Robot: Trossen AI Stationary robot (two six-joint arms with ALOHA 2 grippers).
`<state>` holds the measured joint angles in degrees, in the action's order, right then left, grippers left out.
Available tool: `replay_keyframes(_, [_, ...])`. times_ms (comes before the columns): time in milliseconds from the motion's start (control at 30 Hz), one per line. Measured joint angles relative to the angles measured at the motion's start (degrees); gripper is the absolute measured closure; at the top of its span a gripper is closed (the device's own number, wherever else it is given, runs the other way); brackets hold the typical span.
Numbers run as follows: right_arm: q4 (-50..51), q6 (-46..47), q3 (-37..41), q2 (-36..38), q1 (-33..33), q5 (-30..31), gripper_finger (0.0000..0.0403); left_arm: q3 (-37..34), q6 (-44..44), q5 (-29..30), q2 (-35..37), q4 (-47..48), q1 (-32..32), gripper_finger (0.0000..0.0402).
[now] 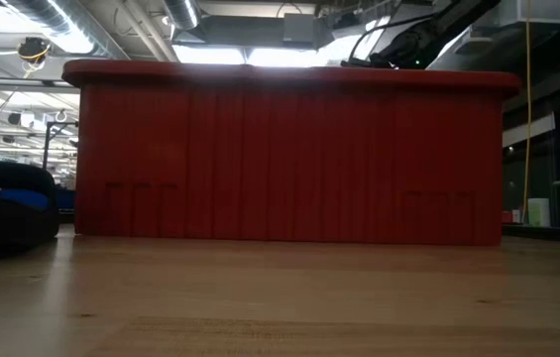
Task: Pick and place slides into bin
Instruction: Put the top pink slide into the red bin
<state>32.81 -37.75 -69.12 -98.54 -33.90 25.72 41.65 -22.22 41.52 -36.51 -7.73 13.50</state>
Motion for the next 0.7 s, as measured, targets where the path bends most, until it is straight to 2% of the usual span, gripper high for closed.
replay_keyframes(433, [1.82, 1.56, -0.02, -0.02, -0.31, -0.48, 0.0391, 0.00, 0.00, -0.10, 0.00, 0.02, 0.00, 0.0338])
replay_keyframes(700, [2.25, 4.41, -0.02, -0.02, -0.82, -0.44, 0.0368, 0.00, 0.02, -1.09, 0.00, 0.04, 0.00, 0.0338])
